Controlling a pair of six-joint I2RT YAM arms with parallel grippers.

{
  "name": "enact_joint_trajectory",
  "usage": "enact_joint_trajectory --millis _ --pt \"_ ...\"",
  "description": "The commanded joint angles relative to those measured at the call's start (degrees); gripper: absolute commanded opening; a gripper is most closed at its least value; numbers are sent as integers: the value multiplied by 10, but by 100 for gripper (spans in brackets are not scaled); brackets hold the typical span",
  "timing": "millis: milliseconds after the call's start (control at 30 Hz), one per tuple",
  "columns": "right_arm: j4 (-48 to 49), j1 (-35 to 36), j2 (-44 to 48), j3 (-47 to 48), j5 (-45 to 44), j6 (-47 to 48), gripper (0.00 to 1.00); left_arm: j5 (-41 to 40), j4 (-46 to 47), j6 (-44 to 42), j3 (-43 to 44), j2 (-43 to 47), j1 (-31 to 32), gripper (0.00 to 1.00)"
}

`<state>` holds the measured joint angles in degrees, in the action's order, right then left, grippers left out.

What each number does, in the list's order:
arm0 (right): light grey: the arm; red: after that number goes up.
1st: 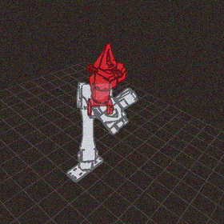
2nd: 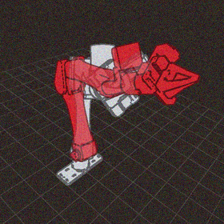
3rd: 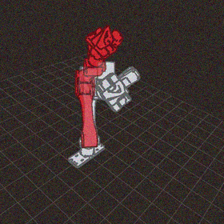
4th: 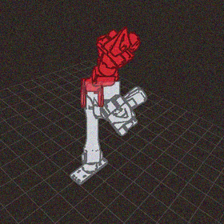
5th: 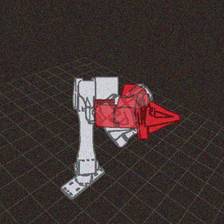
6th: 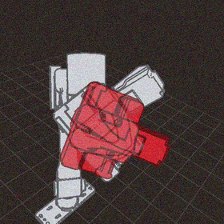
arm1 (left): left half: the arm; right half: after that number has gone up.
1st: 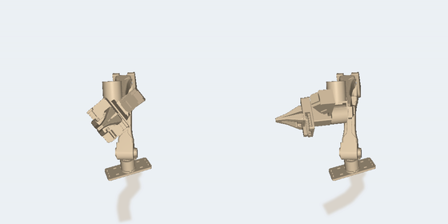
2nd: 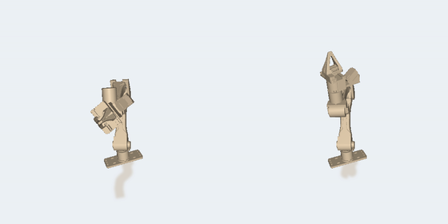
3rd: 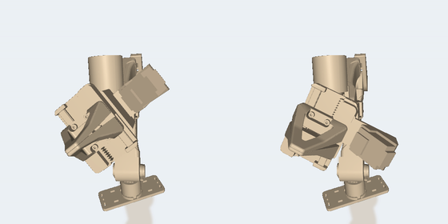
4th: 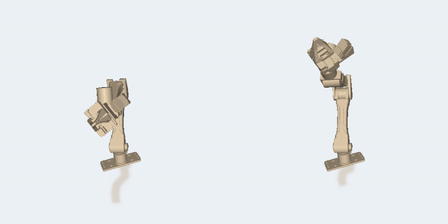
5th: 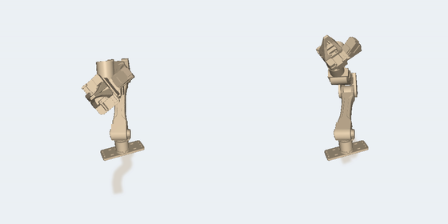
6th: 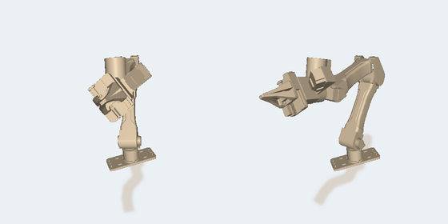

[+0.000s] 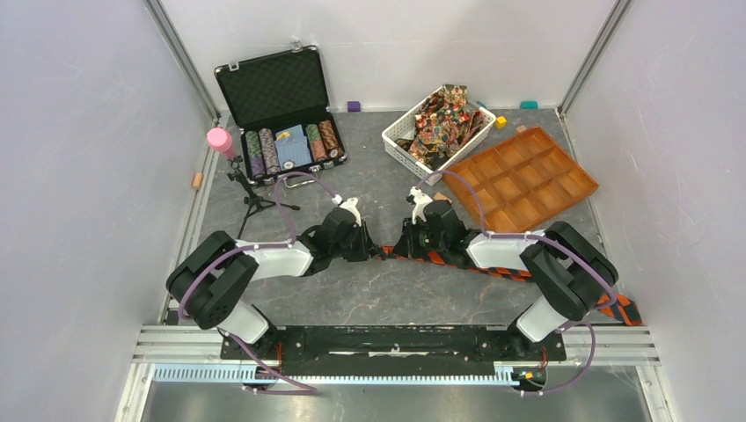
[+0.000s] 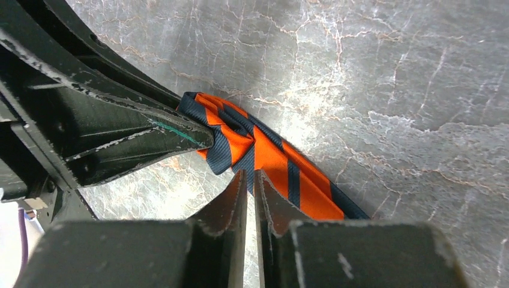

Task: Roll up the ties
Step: Roll the tie at the center of the board.

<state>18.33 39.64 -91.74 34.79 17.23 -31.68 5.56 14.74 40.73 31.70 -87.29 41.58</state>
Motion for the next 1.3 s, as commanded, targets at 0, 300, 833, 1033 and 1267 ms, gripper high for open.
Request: enact_joint_trajectory --millis 0,300,833,1033,1267 --pt "-21 1 33 -2 -32 22 15 -38 -51 -28 27 15 0 20" --pt "-22 1 -3 3 -40 35 15 -43 -60 -26 28 39 1 20" --pt "-22 0 -2 -20 -39 33 14 -75 -11 12 4 33 1 21" --pt "-21 1 9 -21 -29 32 13 -94 -76 -20 34 39 4 15" --pt "-14 1 52 -19 -9 26 14 -158 -201 -76 96 41 30 13"
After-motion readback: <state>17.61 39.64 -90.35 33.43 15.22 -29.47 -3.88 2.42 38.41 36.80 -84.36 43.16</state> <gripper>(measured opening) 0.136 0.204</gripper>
